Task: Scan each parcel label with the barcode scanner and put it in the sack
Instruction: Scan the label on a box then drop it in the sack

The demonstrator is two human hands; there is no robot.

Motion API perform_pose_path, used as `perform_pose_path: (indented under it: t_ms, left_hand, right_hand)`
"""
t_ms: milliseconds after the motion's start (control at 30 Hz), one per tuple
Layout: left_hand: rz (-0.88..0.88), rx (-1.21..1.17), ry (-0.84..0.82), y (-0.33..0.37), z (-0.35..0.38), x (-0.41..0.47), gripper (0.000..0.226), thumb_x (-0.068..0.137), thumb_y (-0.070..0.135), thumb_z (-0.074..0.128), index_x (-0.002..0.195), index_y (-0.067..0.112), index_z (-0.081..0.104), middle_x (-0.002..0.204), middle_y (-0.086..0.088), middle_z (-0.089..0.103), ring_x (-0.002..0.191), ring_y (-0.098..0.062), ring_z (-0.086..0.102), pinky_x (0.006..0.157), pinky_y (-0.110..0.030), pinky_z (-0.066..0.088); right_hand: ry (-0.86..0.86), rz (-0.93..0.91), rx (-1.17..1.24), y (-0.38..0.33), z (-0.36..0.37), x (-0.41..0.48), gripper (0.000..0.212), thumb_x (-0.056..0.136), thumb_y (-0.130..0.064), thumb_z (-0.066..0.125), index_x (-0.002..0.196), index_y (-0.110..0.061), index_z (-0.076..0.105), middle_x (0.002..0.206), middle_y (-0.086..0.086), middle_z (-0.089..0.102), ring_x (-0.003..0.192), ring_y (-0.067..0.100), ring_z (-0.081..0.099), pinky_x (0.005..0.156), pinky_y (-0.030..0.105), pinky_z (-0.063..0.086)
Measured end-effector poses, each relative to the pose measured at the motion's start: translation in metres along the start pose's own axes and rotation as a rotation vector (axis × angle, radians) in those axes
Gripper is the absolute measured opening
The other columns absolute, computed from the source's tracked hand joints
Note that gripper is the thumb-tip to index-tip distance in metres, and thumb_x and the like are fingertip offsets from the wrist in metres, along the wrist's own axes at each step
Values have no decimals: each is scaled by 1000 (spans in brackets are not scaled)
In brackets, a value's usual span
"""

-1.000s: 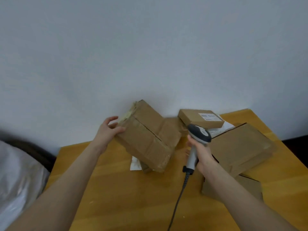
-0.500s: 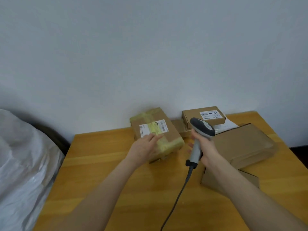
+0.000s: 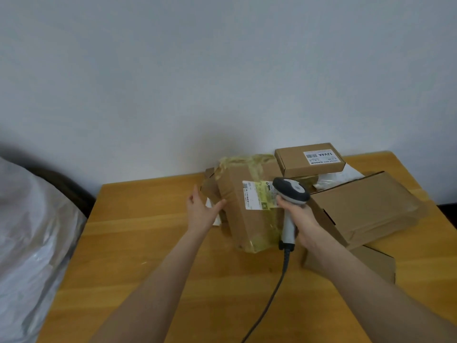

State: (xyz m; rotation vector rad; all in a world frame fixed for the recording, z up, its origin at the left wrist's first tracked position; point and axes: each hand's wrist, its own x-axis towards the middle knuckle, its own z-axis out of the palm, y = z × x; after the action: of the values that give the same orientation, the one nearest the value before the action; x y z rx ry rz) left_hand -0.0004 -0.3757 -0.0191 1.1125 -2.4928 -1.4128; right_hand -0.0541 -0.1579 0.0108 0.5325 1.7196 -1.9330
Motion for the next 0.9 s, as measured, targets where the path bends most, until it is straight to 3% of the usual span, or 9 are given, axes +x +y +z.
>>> perform_pose_path:
  t_ms: [133, 233, 300, 367, 500, 667, 767, 833, 900]
  left_hand:
    - [89, 4, -41, 35, 5, 26, 101, 79, 58, 67, 154, 24, 9, 158, -9, 11, 142, -31, 25, 111, -46, 31]
    - [154, -19, -71, 62, 13, 43, 97, 79, 62, 64, 153, 32, 9, 158, -9, 11, 144, -32, 21, 112, -51, 27]
    - [207, 7, -117, 79, 16, 53, 90, 79, 66, 61, 151, 36, 16, 157, -10, 18, 142, -32, 25, 112, -52, 28]
    - [204, 36, -168, 90, 20, 62, 86, 75, 70, 60, 146, 30, 32, 150, -9, 35, 135, -30, 39, 108, -48, 37]
    - [84, 105, -166, 81, 17, 58, 66, 83, 51, 65, 136, 17, 42, 132, -5, 50, 111, -24, 51, 93, -42, 48]
    - [-197, -163, -237, 40, -16, 28, 59, 88, 35, 62, 140, 25, 37, 122, -9, 52, 95, -28, 60, 68, -37, 56]
    - [-297, -174, -381, 13, -37, 5, 55, 86, 34, 62, 137, 33, 42, 122, -3, 52, 108, -30, 57, 83, -47, 54]
    - [-340, -123, -442, -1, -52, -7, 57, 75, 41, 67, 128, 28, 50, 125, -1, 50, 112, -27, 54, 94, -52, 46]
    - [-356, -75, -467, -10, -66, -19, 55, 70, 49, 67, 118, 24, 57, 127, 0, 52, 110, -22, 54, 95, -51, 45]
  right_hand:
    - [-9, 1, -28, 4, 0, 10, 44, 84, -22, 74, 123, -14, 56, 104, 3, 62, 95, 21, 55, 87, 37, 42]
    - [-40, -3, -66, 6, -1, 12, 44, 84, -24, 75, 122, -18, 55, 107, 2, 62, 100, 22, 55, 89, 38, 43]
    - [-57, -3, -70, 7, 0, 11, 39, 84, -25, 74, 117, -20, 55, 104, 0, 62, 94, 18, 55, 86, 37, 43]
    - [-73, -19, -64, 7, -1, 12, 39, 84, -25, 75, 118, -21, 57, 108, 1, 63, 98, 19, 56, 87, 37, 46]
    - [-28, 4, -5, 10, -9, 6, 36, 84, -24, 74, 117, -19, 59, 104, 0, 64, 98, 20, 56, 86, 36, 44]
    - [61, 145, 59, 32, -31, -18, 39, 84, -26, 74, 116, -14, 56, 101, 8, 60, 90, 24, 54, 78, 37, 43]
    - [-5, 210, 81, 49, -32, -36, 43, 81, -29, 77, 116, -13, 57, 103, 10, 60, 98, 29, 54, 89, 44, 46]
    - [-23, 181, 66, 52, -30, -45, 44, 79, -28, 78, 116, -14, 59, 107, 11, 62, 103, 30, 55, 95, 47, 46]
    - [-39, 142, 30, 50, -29, -54, 39, 80, -26, 78, 112, -16, 59, 107, 10, 62, 102, 28, 55, 93, 44, 47]
